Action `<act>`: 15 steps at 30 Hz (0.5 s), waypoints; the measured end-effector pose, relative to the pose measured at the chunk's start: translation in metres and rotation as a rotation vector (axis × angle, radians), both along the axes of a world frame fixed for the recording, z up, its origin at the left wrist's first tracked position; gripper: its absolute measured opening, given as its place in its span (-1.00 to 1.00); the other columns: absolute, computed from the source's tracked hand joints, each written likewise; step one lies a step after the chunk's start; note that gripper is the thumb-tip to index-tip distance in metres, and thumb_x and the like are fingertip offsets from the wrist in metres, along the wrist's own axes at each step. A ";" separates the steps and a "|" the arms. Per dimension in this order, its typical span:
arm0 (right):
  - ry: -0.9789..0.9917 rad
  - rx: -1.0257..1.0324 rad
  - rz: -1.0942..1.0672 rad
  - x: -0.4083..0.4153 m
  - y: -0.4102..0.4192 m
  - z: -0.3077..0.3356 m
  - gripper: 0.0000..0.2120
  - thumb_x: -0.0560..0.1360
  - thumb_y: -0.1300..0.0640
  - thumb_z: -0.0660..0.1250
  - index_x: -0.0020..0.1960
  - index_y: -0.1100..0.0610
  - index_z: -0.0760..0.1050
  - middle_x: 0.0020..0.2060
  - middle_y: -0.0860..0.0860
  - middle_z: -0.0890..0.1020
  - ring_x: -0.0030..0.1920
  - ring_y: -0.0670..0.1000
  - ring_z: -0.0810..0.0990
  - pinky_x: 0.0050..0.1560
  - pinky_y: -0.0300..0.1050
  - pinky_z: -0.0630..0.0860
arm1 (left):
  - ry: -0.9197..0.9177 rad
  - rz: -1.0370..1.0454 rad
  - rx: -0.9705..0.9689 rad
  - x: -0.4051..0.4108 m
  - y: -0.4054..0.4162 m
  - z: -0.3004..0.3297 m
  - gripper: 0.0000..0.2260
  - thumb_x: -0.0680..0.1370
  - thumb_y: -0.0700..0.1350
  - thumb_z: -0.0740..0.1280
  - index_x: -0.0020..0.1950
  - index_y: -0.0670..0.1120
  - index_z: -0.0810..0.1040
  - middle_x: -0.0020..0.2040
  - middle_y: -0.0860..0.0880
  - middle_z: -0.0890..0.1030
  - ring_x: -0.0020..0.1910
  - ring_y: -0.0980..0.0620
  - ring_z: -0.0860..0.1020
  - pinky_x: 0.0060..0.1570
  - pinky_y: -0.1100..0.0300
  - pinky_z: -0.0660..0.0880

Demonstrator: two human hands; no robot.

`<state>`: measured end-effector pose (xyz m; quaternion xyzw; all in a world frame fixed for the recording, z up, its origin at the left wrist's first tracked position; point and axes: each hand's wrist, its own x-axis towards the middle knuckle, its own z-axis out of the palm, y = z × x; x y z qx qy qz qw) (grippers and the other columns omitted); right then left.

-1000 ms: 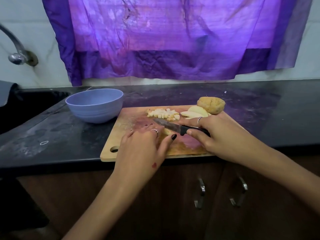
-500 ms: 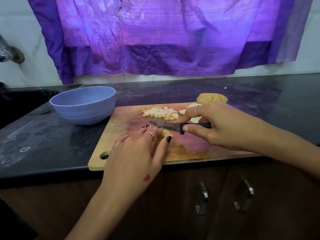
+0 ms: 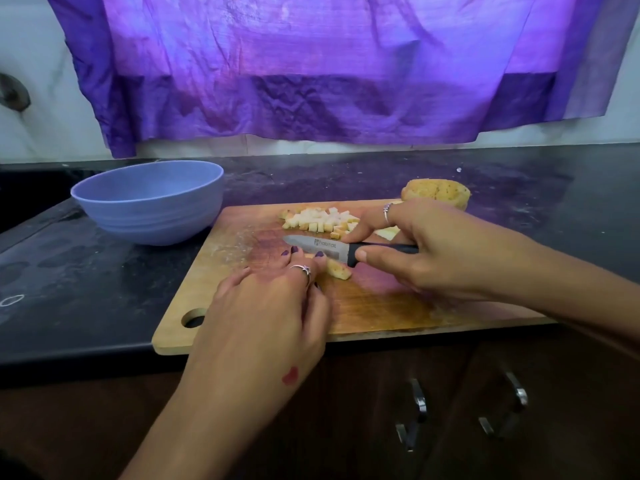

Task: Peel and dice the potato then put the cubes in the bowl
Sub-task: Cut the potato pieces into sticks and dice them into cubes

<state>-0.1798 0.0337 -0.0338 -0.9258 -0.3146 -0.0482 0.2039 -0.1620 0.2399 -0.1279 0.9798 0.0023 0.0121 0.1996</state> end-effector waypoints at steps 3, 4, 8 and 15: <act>-0.077 -0.064 -0.025 0.004 0.009 0.003 -0.80 0.54 -0.04 0.29 0.15 -0.09 0.53 -0.16 -0.15 0.65 -0.27 -0.18 0.55 -0.23 -0.28 0.45 | -0.206 -0.056 0.091 -0.012 -0.002 0.010 -0.60 0.65 0.02 0.06 0.40 -0.13 0.40 0.35 -0.13 0.48 0.30 -0.10 0.45 0.40 -0.02 0.28; -0.099 -0.080 -0.025 0.004 0.011 0.003 -0.79 0.54 -0.05 0.28 0.16 -0.10 0.52 -0.03 -0.11 0.64 -0.22 -0.15 0.55 -0.16 -0.22 0.47 | -0.381 0.005 0.087 -0.031 -0.019 0.027 -0.62 0.61 0.03 0.03 0.34 -0.01 0.48 0.26 0.00 0.56 0.20 0.00 0.53 0.37 0.03 0.28; -0.138 -0.148 -0.020 0.002 0.013 0.007 -0.80 0.55 -0.03 0.27 0.17 -0.11 0.50 -0.35 -0.20 0.45 -0.41 -0.19 0.39 -0.42 -0.41 0.27 | -0.290 -0.037 0.363 -0.088 -0.038 0.059 -0.58 0.56 0.08 -0.13 0.30 0.19 0.38 0.18 0.19 0.52 0.14 0.21 0.47 0.40 0.17 0.10; -0.213 -0.201 -0.041 -0.016 0.005 0.008 -0.82 0.56 -0.02 0.26 0.15 -0.06 0.49 -0.33 -0.20 0.40 -0.36 -0.21 0.34 -0.35 -0.43 0.26 | -0.284 -0.095 0.472 -0.082 -0.046 0.074 -0.81 0.64 0.02 -0.03 0.09 0.12 0.36 -0.32 0.10 0.24 -0.07 0.03 0.46 0.36 0.06 0.21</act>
